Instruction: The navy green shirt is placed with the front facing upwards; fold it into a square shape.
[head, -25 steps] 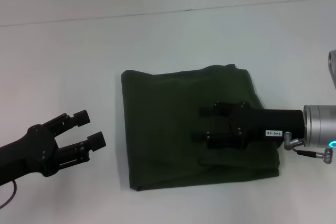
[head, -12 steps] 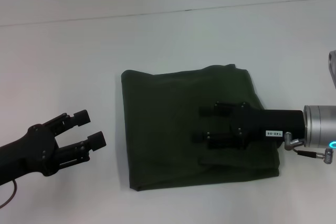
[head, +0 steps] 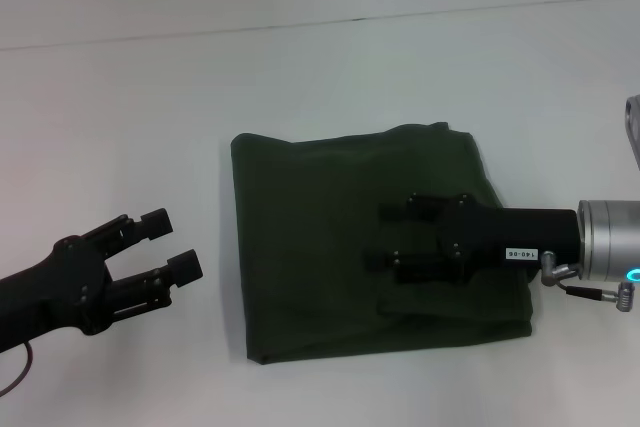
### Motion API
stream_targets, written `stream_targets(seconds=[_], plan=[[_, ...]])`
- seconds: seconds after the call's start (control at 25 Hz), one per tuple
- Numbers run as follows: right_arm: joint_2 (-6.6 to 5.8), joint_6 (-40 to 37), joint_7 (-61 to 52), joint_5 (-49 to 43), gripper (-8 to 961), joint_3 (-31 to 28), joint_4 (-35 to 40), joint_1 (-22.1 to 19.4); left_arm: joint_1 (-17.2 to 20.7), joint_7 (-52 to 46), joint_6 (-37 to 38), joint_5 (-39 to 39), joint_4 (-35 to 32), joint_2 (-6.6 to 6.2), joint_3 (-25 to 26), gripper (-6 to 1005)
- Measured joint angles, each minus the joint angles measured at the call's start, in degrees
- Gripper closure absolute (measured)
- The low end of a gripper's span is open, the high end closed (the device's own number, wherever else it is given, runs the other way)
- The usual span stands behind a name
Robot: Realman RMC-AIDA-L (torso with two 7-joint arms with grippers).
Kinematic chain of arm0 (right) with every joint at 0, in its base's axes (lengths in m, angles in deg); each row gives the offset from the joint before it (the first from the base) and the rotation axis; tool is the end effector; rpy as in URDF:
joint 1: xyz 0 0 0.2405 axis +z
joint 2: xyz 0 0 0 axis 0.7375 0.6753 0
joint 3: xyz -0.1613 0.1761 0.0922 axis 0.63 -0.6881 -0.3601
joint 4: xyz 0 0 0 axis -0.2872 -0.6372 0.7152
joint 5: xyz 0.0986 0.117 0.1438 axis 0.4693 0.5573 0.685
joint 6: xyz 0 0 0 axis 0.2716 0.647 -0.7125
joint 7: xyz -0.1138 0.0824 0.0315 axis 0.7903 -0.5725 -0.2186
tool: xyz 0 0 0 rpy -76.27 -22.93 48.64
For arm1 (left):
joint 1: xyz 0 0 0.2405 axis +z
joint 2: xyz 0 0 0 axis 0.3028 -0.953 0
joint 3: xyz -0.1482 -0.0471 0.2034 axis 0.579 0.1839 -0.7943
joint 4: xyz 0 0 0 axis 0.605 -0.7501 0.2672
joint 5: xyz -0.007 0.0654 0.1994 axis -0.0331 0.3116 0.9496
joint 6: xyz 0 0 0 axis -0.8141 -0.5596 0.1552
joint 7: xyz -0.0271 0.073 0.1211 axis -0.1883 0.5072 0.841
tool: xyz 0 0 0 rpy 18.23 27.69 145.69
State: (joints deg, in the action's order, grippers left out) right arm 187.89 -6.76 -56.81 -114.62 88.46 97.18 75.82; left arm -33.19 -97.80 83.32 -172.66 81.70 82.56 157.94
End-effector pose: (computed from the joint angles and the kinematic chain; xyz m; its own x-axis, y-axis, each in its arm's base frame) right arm 0.2772 0.2961 -0.0290 0.6880 -0.4593 -0.5618 -0.5499 -0.8352 0.0093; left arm -0.2813 0.2561 0.0024 0.5299 0.4644 0.7096 0.5953 -0.7997 0.0788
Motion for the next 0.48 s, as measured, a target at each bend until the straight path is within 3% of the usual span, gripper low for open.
stream_targets(seconds=[0.48], plan=[[0.00, 0.6, 0.0, 0.0, 53, 0.0, 0.0, 0.0, 0.0, 0.0, -0.1, 0.0, 0.0, 0.00, 0.0, 82]])
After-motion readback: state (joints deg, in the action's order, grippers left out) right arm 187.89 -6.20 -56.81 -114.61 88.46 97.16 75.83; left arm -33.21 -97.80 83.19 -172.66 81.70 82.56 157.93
